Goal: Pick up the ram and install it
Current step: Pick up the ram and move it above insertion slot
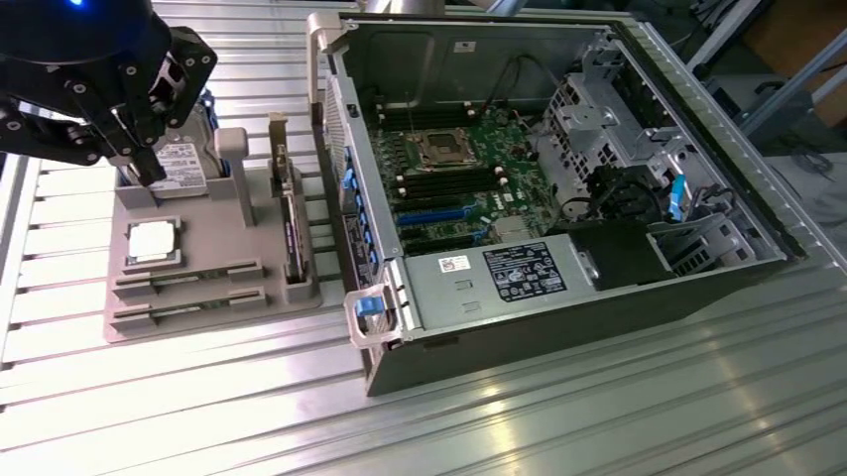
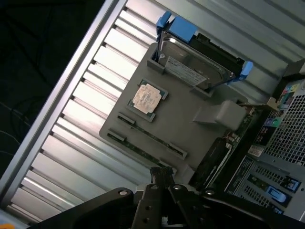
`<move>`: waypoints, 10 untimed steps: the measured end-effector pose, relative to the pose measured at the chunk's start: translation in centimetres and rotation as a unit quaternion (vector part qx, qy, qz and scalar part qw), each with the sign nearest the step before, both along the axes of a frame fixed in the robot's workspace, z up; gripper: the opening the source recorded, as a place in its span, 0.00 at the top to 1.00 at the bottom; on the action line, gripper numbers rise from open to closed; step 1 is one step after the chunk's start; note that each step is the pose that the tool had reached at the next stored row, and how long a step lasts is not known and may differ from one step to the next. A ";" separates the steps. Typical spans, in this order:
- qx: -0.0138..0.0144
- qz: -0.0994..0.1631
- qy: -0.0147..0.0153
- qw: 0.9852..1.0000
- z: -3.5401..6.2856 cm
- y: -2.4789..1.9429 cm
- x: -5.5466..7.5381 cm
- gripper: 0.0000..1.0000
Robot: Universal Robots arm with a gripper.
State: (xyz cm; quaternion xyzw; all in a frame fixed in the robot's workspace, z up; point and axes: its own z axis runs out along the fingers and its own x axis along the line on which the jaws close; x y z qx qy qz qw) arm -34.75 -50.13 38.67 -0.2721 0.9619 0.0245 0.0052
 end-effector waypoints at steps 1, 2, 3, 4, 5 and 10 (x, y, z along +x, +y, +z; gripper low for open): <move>0.000 0.014 0.000 1.000 0.00 0.00 0.0 0.89; 0.000 0.023 0.000 1.000 0.00 0.00 0.0 0.89; 0.000 0.034 0.000 0.999 0.00 0.00 0.0 0.89; 0.000 0.039 0.000 0.999 0.00 0.00 0.0 0.89; 0.000 0.051 0.000 0.999 0.00 0.00 0.0 0.89; 0.000 0.107 0.000 0.994 0.00 0.00 0.0 0.89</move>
